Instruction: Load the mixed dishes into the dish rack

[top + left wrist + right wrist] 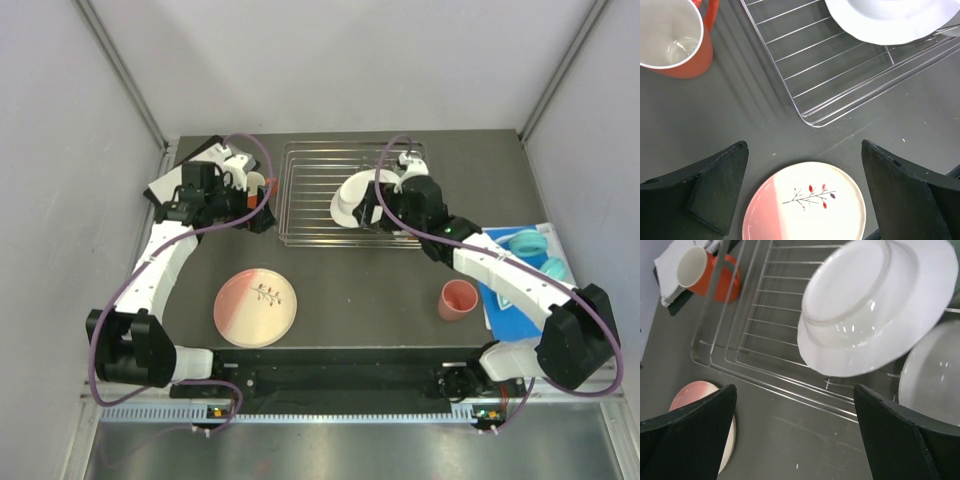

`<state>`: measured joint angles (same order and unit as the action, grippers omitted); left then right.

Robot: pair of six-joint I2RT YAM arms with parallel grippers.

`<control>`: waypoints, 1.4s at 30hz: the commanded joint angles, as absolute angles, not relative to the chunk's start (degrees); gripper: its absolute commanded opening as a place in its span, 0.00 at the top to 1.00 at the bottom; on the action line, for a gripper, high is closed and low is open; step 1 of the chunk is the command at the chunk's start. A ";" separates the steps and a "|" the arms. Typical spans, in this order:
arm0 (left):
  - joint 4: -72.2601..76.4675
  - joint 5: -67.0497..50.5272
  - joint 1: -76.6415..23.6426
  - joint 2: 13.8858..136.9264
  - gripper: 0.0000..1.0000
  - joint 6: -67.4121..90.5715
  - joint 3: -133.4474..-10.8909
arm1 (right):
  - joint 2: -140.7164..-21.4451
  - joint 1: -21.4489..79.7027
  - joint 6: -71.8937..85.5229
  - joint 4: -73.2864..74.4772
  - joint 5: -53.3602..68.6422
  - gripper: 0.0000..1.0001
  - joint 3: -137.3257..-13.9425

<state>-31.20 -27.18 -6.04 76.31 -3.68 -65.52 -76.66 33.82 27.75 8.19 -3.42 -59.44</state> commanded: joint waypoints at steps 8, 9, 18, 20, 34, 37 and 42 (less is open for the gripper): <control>-28.57 -26.28 -6.24 75.41 0.01 -4.66 -64.42 | -76.81 33.31 40.52 4.22 -8.00 0.05 -55.72; -28.56 -26.28 -6.24 75.41 0.01 -4.66 -64.34 | -77.69 33.31 40.52 3.87 -7.91 0.05 -55.81; -28.65 -27.07 -6.24 75.67 0.01 -3.60 -65.92 | -83.14 33.31 41.31 1.06 -8.52 0.07 -54.76; -28.74 -26.98 -6.24 75.41 0.01 -3.60 -66.09 | -82.88 33.31 41.57 0.88 -8.52 0.07 -54.15; -29.53 -26.72 -6.24 75.06 0.01 -3.78 -65.83 | -86.04 32.26 49.83 -15.63 -10.63 0.18 -48.43; -29.44 -26.81 -6.24 74.97 0.01 -3.95 -65.48 | -86.57 32.26 52.55 -19.94 -10.63 0.23 -47.64; -29.36 -27.16 -6.24 74.62 0.01 -3.69 -64.86 | -87.63 32.26 55.28 -22.85 -10.46 0.35 -48.25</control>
<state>-30.85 -26.11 -6.04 76.29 -4.14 -64.79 -86.50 32.71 51.31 -15.62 -10.48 -47.94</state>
